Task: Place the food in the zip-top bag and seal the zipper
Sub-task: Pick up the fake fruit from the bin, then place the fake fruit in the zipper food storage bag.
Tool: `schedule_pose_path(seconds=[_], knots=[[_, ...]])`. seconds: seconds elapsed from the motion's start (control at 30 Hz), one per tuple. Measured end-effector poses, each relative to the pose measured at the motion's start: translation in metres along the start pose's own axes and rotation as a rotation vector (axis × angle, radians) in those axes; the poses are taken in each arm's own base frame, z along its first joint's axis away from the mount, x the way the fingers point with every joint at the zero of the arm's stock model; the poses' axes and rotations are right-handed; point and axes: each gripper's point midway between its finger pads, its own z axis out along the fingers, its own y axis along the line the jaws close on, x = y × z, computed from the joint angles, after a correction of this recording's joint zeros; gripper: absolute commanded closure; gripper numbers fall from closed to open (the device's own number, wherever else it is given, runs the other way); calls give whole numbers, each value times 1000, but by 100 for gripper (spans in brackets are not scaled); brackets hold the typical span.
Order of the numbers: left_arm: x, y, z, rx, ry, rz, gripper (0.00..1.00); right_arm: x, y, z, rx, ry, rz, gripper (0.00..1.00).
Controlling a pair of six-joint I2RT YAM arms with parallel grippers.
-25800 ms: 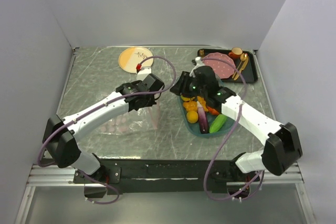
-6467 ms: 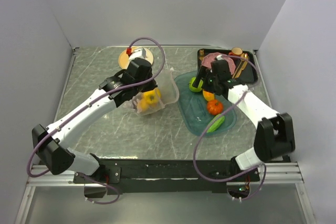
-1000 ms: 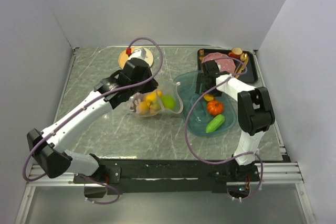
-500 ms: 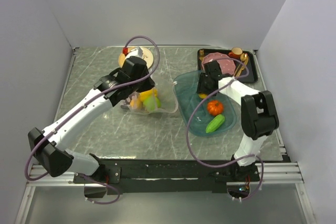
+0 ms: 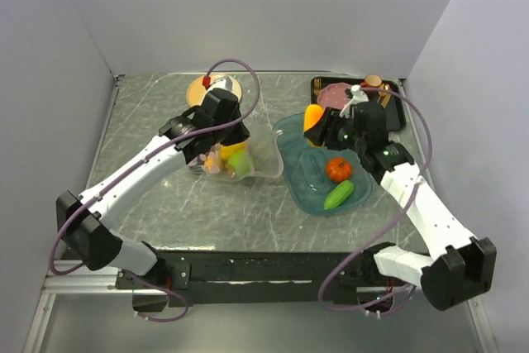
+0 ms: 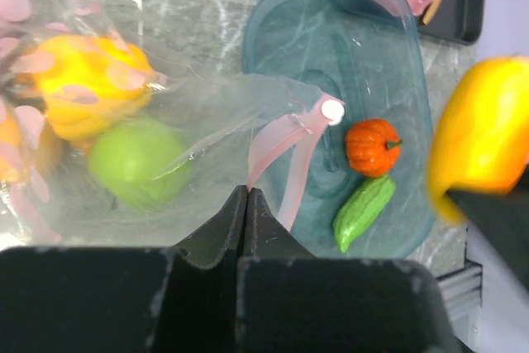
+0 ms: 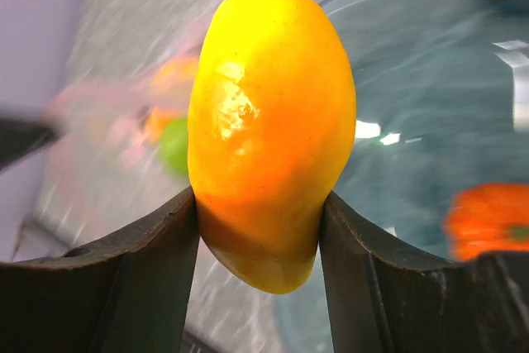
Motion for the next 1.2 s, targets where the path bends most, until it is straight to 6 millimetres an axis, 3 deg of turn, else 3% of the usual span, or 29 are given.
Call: schedule_pose_path(seconds=[0.13, 0.23, 0.33, 0.63, 0.73, 0.83, 0.93, 0.97, 1.07, 1.1, 1.2], knots=[[1, -5, 5, 18, 6, -1, 99, 35, 34, -5, -137, 103, -35, 78], [3, -6, 7, 23, 13, -1, 99, 66, 50, -6, -205, 194, -56, 78], [4, -7, 8, 30, 18, -1, 99, 82, 62, -6, -252, 248, -71, 78], [4, -12, 7, 51, 24, 0, 99, 119, 66, 31, -253, 413, -83, 75], [8, -11, 7, 59, 36, 3, 99, 123, 65, 42, -244, 434, -75, 72], [12, -9, 7, 60, 42, 5, 99, 114, 72, 54, -248, 419, -64, 68], [15, -8, 6, 64, 45, 6, 99, 99, 83, 64, -264, 386, -54, 59], [14, -9, 5, 67, 44, 5, 99, 95, 86, 68, -269, 377, -50, 47], [13, -10, 3, 73, 38, 4, 99, 88, 92, 75, -283, 359, -39, 42], [12, -10, 3, 75, 37, 4, 99, 88, 93, 77, -286, 359, -36, 34], [12, -11, 3, 76, 36, 4, 99, 92, 92, 81, -281, 370, -23, 30]])
